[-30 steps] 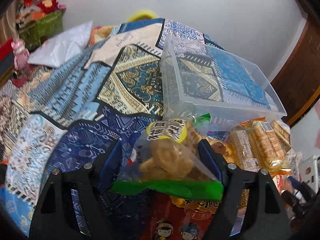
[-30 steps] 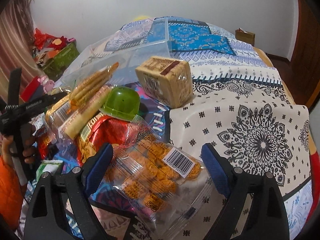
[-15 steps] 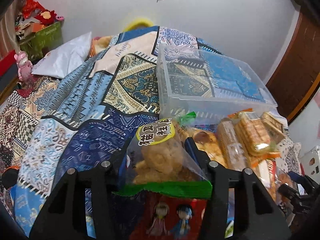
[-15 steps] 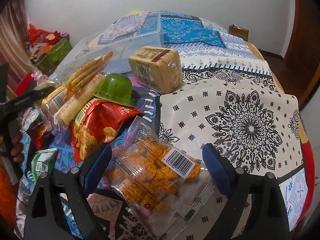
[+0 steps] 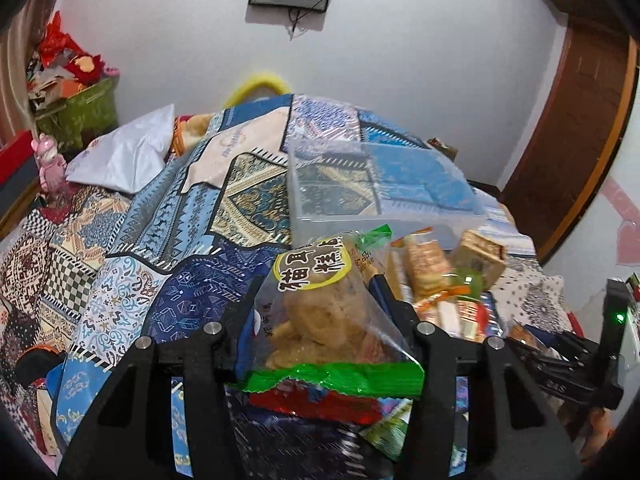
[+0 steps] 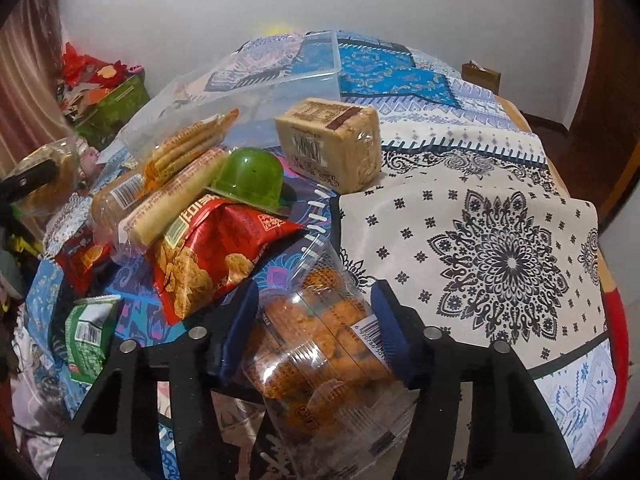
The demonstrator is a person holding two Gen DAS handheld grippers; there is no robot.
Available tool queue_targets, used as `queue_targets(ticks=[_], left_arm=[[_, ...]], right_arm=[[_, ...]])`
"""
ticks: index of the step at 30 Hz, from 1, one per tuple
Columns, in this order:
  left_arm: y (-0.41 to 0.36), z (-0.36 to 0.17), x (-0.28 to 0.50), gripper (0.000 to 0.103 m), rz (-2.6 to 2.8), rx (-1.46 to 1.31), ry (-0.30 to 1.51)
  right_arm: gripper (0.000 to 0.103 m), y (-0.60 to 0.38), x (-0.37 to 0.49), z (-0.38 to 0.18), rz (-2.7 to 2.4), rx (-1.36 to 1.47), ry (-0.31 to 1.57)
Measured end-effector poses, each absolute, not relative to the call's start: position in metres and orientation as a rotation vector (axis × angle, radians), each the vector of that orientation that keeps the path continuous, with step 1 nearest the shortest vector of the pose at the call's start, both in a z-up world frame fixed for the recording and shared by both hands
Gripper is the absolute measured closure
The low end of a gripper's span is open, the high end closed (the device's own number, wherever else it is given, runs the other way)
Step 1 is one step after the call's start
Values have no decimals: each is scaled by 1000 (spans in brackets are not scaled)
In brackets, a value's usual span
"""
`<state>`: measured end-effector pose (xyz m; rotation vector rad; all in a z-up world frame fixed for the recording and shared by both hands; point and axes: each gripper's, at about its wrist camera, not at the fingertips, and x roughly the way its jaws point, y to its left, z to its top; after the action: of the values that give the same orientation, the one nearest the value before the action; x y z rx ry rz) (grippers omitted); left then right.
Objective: Organize snacks
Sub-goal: 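Lift the orange cracker bag with the right gripper toward the clear box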
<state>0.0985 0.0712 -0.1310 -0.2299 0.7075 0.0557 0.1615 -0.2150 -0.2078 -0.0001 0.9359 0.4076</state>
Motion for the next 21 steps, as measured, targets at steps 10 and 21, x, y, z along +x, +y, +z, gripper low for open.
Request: queue_targets(ticks=[10, 21], left_arm=[[49, -116, 75, 52, 1, -204, 688], [40, -113, 63, 52, -5, -196, 699]], right_arm=[[19, -241, 149, -185, 411, 43, 909], [17, -222, 154, -220, 383, -121, 961]])
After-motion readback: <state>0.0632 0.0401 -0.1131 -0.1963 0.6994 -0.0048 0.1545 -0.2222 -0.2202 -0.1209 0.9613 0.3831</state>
